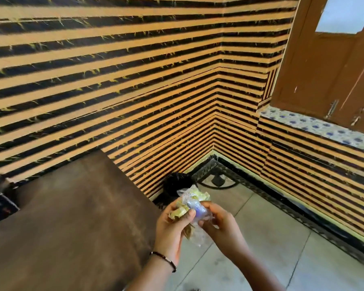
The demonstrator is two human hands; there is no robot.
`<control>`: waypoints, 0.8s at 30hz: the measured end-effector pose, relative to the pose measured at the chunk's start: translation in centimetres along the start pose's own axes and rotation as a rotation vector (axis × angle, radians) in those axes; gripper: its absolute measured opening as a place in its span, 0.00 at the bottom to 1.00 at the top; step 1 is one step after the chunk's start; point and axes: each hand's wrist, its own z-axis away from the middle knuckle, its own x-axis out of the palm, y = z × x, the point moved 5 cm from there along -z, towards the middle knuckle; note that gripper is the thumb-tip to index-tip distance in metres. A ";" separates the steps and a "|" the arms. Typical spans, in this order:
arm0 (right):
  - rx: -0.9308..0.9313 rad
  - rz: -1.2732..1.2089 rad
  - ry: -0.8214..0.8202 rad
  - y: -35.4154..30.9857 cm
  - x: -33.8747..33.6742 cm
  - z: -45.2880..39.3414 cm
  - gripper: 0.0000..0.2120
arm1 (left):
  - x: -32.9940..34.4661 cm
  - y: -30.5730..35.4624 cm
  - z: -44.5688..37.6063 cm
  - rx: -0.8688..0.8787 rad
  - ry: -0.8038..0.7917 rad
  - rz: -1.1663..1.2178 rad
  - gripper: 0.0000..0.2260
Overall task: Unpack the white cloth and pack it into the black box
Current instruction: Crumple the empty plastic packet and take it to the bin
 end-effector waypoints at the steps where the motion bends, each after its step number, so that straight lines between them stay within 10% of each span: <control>1: 0.013 -0.011 -0.003 0.6 -0.1 -0.9 0.15 | 0.2 0.0 -1.3 0.003 0.014 -0.010 0.17; 13: 0.146 -0.034 0.143 6.9 -7.0 -15.2 0.23 | 6.9 0.2 -15.9 -0.031 -0.015 -0.082 0.13; 24: 0.102 -0.070 -0.297 12.4 -13.2 -26.8 0.20 | 13.6 -4.3 -24.9 -0.077 0.164 -0.067 0.10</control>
